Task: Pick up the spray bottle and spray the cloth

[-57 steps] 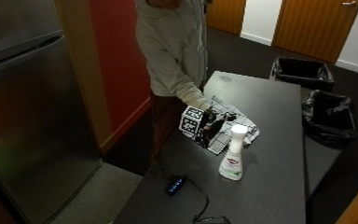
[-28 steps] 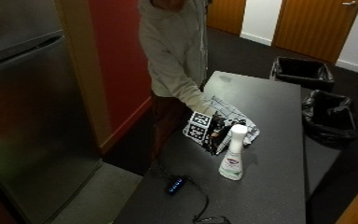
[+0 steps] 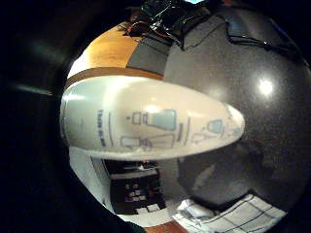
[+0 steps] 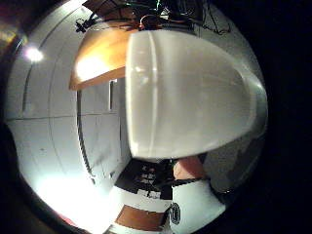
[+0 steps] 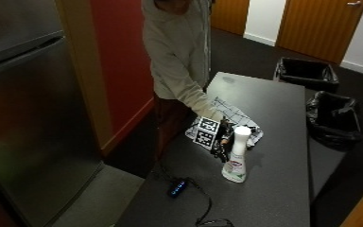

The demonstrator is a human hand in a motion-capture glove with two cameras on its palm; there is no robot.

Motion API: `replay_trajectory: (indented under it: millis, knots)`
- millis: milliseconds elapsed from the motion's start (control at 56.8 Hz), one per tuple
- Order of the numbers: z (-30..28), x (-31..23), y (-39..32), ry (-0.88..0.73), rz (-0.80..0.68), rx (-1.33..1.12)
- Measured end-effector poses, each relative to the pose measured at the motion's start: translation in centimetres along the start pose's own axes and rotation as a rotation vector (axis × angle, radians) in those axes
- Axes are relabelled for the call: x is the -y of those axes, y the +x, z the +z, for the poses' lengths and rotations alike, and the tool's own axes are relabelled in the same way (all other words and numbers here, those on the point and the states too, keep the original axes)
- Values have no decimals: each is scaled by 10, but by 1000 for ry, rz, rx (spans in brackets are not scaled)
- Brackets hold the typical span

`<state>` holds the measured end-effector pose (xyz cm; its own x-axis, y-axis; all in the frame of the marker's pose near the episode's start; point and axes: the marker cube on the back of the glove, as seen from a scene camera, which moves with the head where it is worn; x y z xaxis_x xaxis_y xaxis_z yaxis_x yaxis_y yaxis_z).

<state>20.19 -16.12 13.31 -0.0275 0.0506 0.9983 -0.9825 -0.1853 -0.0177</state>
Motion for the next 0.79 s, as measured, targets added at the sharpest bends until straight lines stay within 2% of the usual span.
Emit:
replay_trajectory:
  millis: [458, 793]
  knots:
    - [14, 18, -6, 9, -31, -15]
    - [33, 27, -13, -58, -79, -55]
